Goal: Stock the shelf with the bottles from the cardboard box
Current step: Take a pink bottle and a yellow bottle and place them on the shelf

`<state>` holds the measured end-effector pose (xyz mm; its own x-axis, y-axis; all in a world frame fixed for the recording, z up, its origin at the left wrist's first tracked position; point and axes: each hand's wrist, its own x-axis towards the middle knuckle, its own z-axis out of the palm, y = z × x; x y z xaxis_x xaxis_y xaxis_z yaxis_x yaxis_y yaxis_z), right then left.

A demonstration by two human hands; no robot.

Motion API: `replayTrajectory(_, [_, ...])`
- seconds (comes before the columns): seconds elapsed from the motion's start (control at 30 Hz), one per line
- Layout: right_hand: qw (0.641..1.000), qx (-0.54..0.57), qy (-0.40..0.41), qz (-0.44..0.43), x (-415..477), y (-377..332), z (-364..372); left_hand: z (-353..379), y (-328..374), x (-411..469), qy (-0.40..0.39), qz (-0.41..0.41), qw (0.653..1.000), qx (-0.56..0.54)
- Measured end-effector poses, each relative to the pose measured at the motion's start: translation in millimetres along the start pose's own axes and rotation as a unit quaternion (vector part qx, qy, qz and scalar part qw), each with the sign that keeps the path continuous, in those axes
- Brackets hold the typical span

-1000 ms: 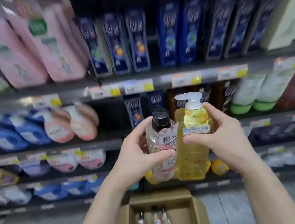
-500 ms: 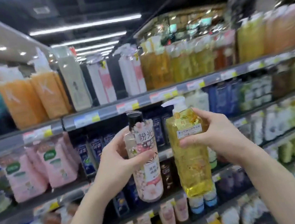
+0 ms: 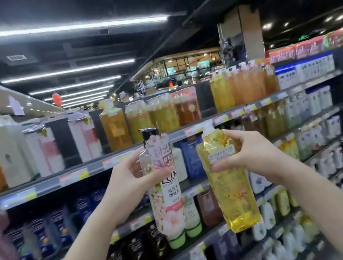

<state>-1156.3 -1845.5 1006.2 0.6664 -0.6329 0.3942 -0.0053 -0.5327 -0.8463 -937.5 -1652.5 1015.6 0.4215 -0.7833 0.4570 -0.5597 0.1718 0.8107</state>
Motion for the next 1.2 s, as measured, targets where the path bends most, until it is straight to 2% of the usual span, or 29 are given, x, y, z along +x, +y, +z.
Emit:
replayTrajectory(0.2, [1.0, 0.008, 0.003, -0.025, 40.7, 32.0, -116.0, 104.5, 29.9, 59.6, 0.013, -0.003, 1.0, -0.019])
replayTrajectory(0.43, [0.998, 0.043, 0.005, -0.042, 112.1, 66.9, -196.7, 183.7, 38.0, 130.7, 0.022, -0.017, 0.999, -0.025])
replayTrajectory(0.57, [0.999, 0.046, 0.006, -0.026, 163.0, 104.1, -227.6, 212.3, 23.6, 178.9, 0.035, -0.018, 0.999, -0.02])
replayTrajectory(0.8, [0.998, 0.047, -0.007, -0.047, 266.7, 177.1, -278.6, 258.6, -14.9, 295.2, 0.038, 0.007, 0.999, -0.019])
replayTrajectory(1.2, [0.996, 0.065, -0.026, -0.052, 436.5, 242.6, -333.6, 317.4, -33.2, 471.1, 0.066, 0.018, 0.998, 0.007])
